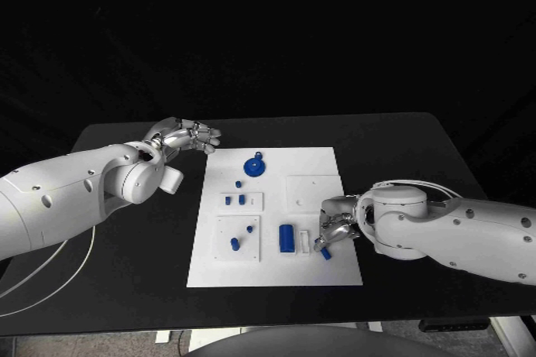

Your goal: Assemble the parts on the task board

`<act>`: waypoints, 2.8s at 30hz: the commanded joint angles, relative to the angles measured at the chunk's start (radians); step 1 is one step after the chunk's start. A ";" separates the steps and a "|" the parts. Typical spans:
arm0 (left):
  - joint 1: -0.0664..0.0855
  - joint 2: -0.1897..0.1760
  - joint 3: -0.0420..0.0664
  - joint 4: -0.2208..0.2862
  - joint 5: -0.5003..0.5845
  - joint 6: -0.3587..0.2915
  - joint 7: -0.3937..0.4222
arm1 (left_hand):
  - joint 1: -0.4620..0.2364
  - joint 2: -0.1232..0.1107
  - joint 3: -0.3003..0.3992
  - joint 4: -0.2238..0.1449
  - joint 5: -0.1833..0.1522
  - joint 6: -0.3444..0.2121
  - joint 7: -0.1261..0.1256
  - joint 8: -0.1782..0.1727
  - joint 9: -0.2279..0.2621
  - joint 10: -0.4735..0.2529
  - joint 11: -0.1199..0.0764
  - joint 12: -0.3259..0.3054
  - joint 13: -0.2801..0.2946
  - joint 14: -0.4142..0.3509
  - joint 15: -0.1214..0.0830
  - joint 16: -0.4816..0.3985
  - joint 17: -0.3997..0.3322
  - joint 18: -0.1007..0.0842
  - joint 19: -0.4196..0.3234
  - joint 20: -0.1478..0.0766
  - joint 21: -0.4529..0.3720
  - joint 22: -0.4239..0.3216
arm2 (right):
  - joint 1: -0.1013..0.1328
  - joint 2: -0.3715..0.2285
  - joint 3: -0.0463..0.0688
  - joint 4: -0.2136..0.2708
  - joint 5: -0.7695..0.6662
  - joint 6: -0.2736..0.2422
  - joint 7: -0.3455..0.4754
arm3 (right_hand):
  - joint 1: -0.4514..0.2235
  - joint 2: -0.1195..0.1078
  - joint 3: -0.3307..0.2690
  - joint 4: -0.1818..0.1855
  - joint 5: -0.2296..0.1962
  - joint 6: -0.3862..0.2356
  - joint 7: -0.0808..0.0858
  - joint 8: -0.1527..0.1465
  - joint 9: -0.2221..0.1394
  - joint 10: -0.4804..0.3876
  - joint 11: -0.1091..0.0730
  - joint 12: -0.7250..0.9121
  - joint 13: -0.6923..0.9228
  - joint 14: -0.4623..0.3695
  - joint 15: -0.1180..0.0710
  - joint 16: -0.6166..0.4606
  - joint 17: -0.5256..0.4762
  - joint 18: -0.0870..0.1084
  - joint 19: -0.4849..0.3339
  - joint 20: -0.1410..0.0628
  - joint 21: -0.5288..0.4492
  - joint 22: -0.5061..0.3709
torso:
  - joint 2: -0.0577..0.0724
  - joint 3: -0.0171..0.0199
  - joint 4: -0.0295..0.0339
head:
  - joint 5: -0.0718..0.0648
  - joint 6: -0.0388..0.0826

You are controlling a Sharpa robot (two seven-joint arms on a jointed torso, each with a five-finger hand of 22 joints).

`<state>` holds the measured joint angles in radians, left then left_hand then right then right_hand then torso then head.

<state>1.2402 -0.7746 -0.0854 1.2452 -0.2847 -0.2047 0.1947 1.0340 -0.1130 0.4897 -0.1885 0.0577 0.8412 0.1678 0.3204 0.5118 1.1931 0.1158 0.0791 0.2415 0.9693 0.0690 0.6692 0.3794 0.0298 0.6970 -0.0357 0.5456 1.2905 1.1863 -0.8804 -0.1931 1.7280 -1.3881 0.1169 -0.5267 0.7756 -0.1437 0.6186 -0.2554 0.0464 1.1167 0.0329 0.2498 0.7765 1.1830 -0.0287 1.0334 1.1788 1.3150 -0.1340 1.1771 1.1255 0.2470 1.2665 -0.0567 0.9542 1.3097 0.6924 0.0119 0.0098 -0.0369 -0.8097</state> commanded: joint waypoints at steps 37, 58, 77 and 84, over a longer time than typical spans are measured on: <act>0.001 -0.004 0.000 0.009 -0.016 0.016 0.002 | -0.008 -0.002 -0.001 0.007 -0.003 -0.010 0.000 0.002 -0.001 -0.005 0.000 -0.004 0.002 0.003 0.002 -0.005 0.003 -0.004 0.002 0.007 -0.006 0.003 | -0.020 0.001 -0.027 0.014 -0.288 0.188 -0.077 | 0.034 -0.071 0.016 0.038 0.003 -0.093 0.067 -0.025 -0.184 -0.040 0.018 -0.015 0.003 -0.018 0.019 -0.026 -0.011 0.015 -0.028 0.015 -0.019 0.010 | 0.000 0.0000 0.0006 | -0.001 -0.005; 0.001 -0.003 0.000 0.012 -0.018 0.020 -0.005 | -0.007 0.000 0.000 0.008 -0.003 -0.011 0.000 0.001 -0.001 -0.005 0.000 -0.004 0.002 0.004 0.001 -0.005 0.005 -0.003 0.003 0.006 -0.007 0.004 | -0.020 0.001 -0.036 -0.030 -0.283 0.142 -0.079 | 0.144 0.063 0.222 -0.033 0.299 -0.085 0.070 -0.021 -0.200 -0.031 0.020 -0.012 -0.006 -0.007 0.022 -0.028 -0.014 0.015 -0.022 0.030 -0.016 0.015 | 0.000 0.0006 0.0023 | 0.002 -0.007; 0.001 -0.003 -0.001 0.012 -0.022 0.022 -0.006 | -0.007 0.001 0.000 0.008 -0.003 -0.012 0.001 0.001 -0.002 -0.004 0.000 -0.004 0.002 0.006 0.001 -0.005 0.007 -0.003 0.003 0.006 -0.007 0.005 | 0.010 -0.036 -0.032 -0.010 0.025 -0.140 -0.030 | 0.098 0.036 0.208 -0.010 0.191 -0.065 0.062 -0.007 -0.203 -0.010 0.013 -0.006 -0.014 0.005 0.016 -0.026 -0.015 0.015 -0.001 0.026 -0.010 0.011 | 0.000 -0.0001 0.0006 | 0.003 -0.005; 0.001 -0.003 -0.001 0.012 -0.023 0.022 -0.007 | -0.006 0.001 0.000 0.008 -0.003 -0.012 0.001 0.001 -0.002 -0.004 0.000 -0.003 0.002 0.006 0.001 -0.005 0.007 -0.003 0.004 0.006 -0.007 0.005 | 0.015 -0.036 -0.031 -0.012 0.194 -0.228 -0.003 | 0.069 -0.015 0.184 0.035 0.157 -0.062 0.060 -0.005 -0.205 -0.006 0.011 -0.005 -0.016 0.008 0.014 -0.026 -0.016 0.015 0.005 0.023 -0.012 0.010 | 0.000 -0.0002 0.0010 | 0.005 -0.005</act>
<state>1.2403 -0.7786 -0.0866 1.2557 -0.3025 -0.1963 0.1824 1.0341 -0.1130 0.4897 -0.1886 0.0577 0.8353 0.1689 0.3204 0.5118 1.1931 0.1158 0.0791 0.2425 0.9693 0.0690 0.6692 0.3856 0.0299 0.6970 -0.0357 0.5418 1.2942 1.2044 -0.9185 -0.2216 1.7189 -1.3141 -0.0364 -0.5177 0.8405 -0.1500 0.8024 -0.2247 0.2091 1.1070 0.0376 0.2372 0.8166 1.1708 -0.0163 1.0245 1.1640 1.3150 -0.1195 1.1559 1.1104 0.2430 1.2638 -0.0358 0.9430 1.3097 0.6927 0.0122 0.0102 -0.0334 -0.8135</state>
